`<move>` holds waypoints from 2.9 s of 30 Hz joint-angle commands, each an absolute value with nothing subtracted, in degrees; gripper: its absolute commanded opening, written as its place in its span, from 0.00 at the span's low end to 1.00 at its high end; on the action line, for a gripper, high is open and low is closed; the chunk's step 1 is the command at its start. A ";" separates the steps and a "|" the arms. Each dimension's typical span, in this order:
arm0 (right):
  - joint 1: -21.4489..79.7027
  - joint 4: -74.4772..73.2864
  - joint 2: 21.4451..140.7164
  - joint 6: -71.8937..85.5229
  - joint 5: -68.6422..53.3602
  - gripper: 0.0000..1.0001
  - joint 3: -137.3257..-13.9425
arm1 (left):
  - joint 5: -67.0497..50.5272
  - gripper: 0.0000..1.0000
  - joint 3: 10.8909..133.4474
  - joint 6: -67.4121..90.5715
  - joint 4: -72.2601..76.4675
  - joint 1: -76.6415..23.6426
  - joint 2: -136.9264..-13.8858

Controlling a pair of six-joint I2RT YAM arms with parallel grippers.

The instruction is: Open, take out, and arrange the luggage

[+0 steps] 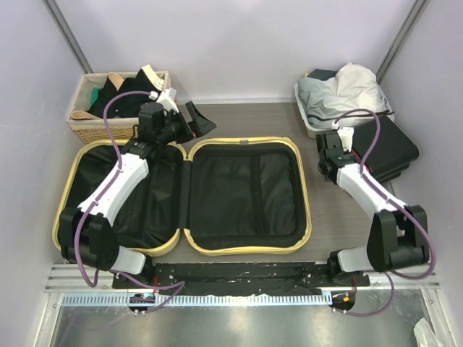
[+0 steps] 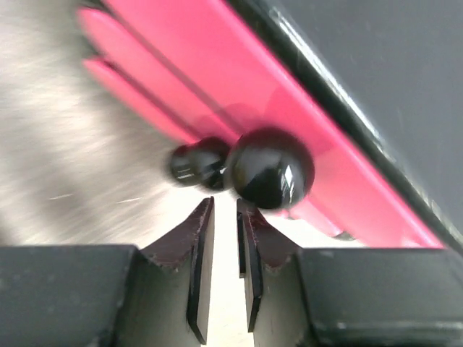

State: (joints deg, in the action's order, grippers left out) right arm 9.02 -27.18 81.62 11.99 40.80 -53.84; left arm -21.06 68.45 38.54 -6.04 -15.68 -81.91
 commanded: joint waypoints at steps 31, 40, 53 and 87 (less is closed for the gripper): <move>11.34 -18.10 92.81 57.99 52.82 0.56 -48.16 | -20.13 1.00 69.43 35.95 -3.87 -17.23 -80.07; 11.69 -18.90 94.57 65.30 57.65 0.52 -48.95 | -20.39 1.00 69.43 36.04 -3.96 -17.23 -80.42; 11.69 -21.79 98.61 68.81 60.29 0.28 -54.32 | -20.74 1.00 69.61 36.21 -3.87 -17.23 -80.42; 13.72 -35.07 103.53 70.58 61.18 0.53 -61.07 | -21.88 1.00 69.17 37.44 -2.73 -17.23 -79.89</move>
